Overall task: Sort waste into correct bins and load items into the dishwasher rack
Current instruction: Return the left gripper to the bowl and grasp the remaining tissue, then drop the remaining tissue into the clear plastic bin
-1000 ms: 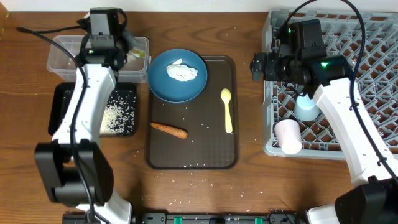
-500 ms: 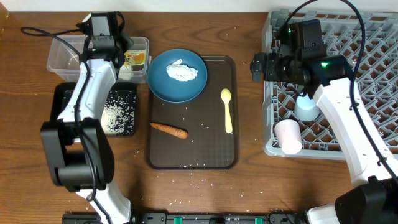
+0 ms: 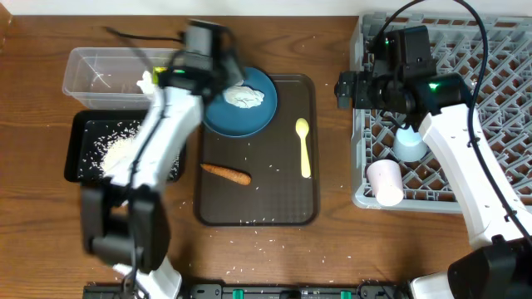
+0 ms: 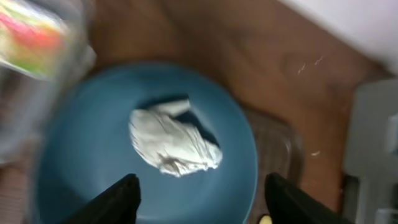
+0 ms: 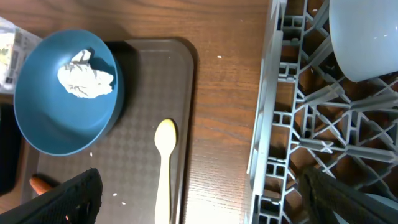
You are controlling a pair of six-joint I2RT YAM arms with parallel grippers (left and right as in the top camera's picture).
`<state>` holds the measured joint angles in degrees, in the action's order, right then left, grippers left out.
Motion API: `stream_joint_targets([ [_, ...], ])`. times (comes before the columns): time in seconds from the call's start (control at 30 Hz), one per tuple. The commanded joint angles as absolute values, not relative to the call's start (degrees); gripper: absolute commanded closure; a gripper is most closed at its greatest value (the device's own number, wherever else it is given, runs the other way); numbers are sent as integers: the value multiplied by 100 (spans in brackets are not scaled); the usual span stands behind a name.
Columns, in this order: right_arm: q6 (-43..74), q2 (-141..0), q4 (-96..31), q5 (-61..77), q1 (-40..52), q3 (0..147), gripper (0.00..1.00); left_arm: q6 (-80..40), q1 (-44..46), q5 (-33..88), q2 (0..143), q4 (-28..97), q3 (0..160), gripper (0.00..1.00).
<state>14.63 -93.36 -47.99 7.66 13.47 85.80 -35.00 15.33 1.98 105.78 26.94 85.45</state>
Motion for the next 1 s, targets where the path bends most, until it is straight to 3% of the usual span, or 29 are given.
stream_joint_targets([
  [0.0,1319,-9404,-4869,735,1446,8591,1,-3870,1769,-445,11113,2536,8556,31],
  [0.47,1253,-9404,-5035,729,1444,8582,1,-4099,1885,-456,12127,2045,8556,29],
  [0.53,1251,-9404,-5033,729,1444,8582,1,-4007,1903,-456,12184,2043,8556,38],
  [0.6,1221,-9404,-5043,733,1444,8582,1,-3968,1900,-456,12239,2043,8556,61],
  [0.7,1164,-9404,-5059,729,1444,8582,1,-3865,1900,-451,12245,2045,8556,89],
  [0.73,1164,-9404,-5059,731,1446,8582,1,-3795,1900,-427,12208,2047,8558,94],
  [0.97,1168,-9404,-5011,731,1444,8582,1,-3454,1885,-45,11308,2486,8639,94],
])
